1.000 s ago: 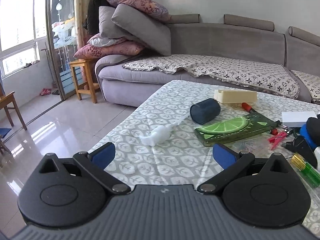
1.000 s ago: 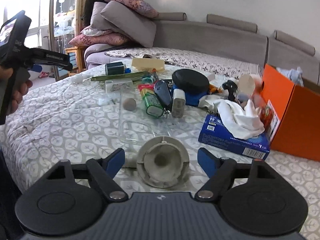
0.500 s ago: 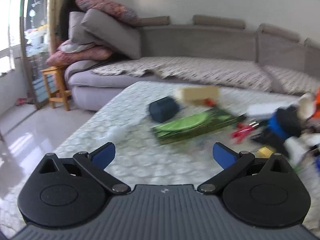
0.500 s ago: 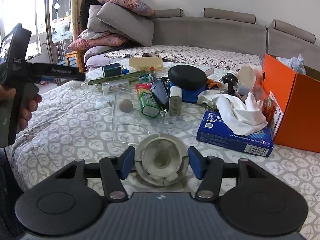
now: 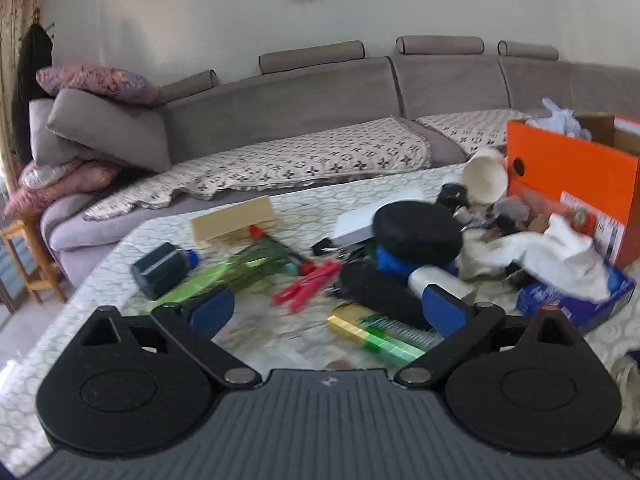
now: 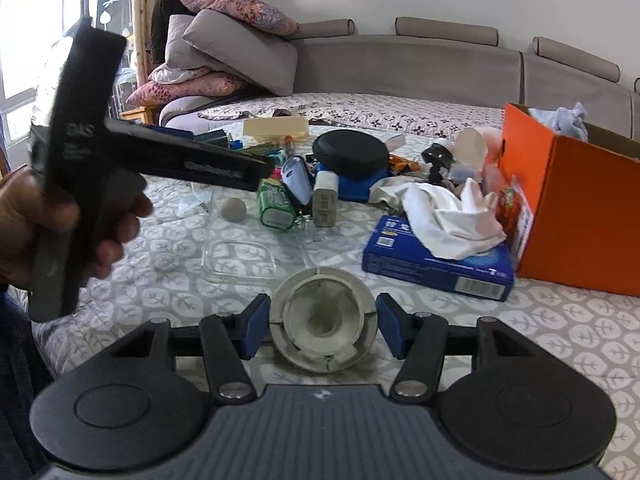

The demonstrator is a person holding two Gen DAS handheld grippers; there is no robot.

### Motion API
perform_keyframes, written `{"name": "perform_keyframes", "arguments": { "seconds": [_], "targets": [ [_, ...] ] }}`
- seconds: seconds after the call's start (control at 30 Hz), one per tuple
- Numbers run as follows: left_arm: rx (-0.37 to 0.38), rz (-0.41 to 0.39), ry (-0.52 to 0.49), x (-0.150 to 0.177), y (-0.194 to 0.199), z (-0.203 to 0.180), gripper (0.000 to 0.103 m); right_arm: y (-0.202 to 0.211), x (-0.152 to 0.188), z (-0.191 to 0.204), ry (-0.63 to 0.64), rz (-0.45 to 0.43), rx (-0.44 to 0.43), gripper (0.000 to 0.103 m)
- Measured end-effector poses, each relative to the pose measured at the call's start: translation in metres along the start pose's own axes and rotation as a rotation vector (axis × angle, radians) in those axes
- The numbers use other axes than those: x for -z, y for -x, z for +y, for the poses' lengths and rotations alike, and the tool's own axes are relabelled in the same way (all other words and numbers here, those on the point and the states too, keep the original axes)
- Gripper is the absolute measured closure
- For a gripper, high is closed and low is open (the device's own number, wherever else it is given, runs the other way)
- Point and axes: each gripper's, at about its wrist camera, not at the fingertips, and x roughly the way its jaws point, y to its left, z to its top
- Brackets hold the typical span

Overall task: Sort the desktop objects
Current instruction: 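Lower the right gripper around the white round plastic holder, then close the right gripper on the white holder while the left grasps the white charger block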

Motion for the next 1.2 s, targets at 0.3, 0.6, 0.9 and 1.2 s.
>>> {"name": "perform_keyframes", "arguments": {
  "seconds": [0.3, 0.6, 0.9, 1.2],
  "targets": [
    [0.065, 0.043, -0.007, -0.009, -0.012, -0.051, 0.014, 0.002, 0.000, -0.017, -0.022, -0.001, 0.020, 0.048],
    [0.028, 0.228, 0.062, -0.009, -0.042, -0.051, 0.058, 0.000, -0.002, -0.024, -0.039, 0.002, 0.012, 0.048],
    [0.029, 0.243, 0.023, -0.005, -0.033, -0.058, 0.082, 0.007, -0.004, -0.046, -0.075, 0.003, 0.110, 0.048],
    [0.042, 0.187, 0.008, -0.011, -0.002, -0.058, 0.082, 0.043, -0.003, -0.088, -0.157, -0.028, 0.215, 0.048]
  ]
}}
